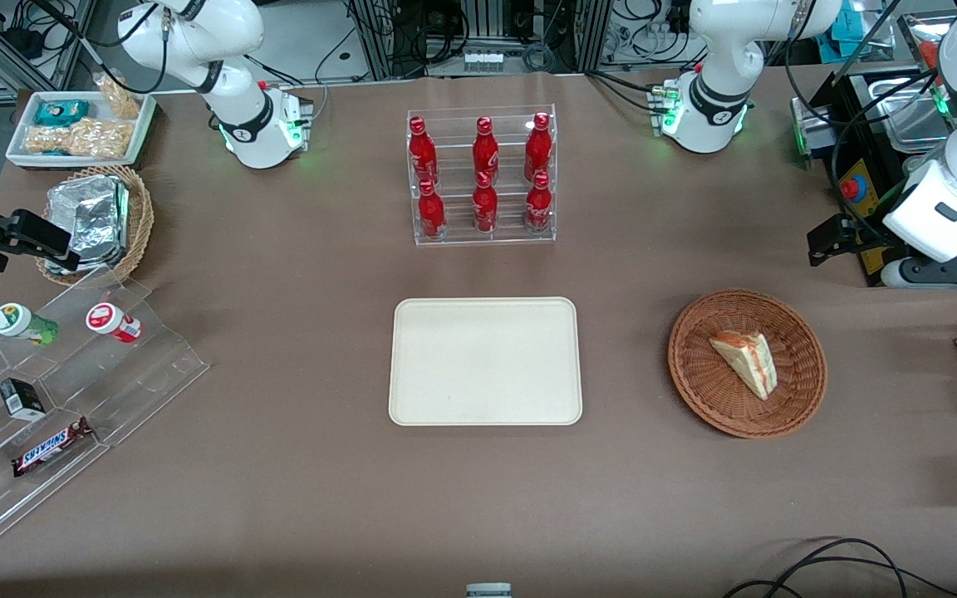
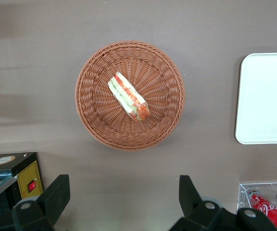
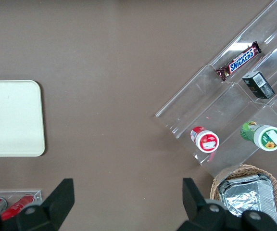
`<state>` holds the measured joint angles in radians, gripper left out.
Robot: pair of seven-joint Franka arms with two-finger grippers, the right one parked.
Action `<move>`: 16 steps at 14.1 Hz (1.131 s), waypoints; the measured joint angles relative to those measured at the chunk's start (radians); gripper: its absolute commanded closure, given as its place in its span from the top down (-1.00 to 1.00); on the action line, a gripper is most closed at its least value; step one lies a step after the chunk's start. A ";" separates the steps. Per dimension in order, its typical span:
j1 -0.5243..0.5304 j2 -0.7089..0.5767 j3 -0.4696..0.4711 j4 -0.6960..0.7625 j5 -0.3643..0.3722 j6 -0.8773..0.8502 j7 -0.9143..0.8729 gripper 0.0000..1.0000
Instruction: Place sandwich from basket to tray
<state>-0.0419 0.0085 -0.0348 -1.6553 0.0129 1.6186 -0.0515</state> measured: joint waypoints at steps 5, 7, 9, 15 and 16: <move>0.002 0.000 0.004 0.001 0.000 -0.001 0.000 1.00; 0.002 0.000 0.005 0.001 0.000 -0.008 0.000 1.00; 0.003 0.000 0.005 0.000 0.000 -0.014 0.000 1.00; 0.003 0.016 0.005 -0.030 0.000 -0.021 0.000 1.00; 0.003 0.027 0.005 -0.039 0.000 -0.021 0.000 1.00</move>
<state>-0.0391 0.0360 -0.0299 -1.6947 0.0130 1.5979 -0.0515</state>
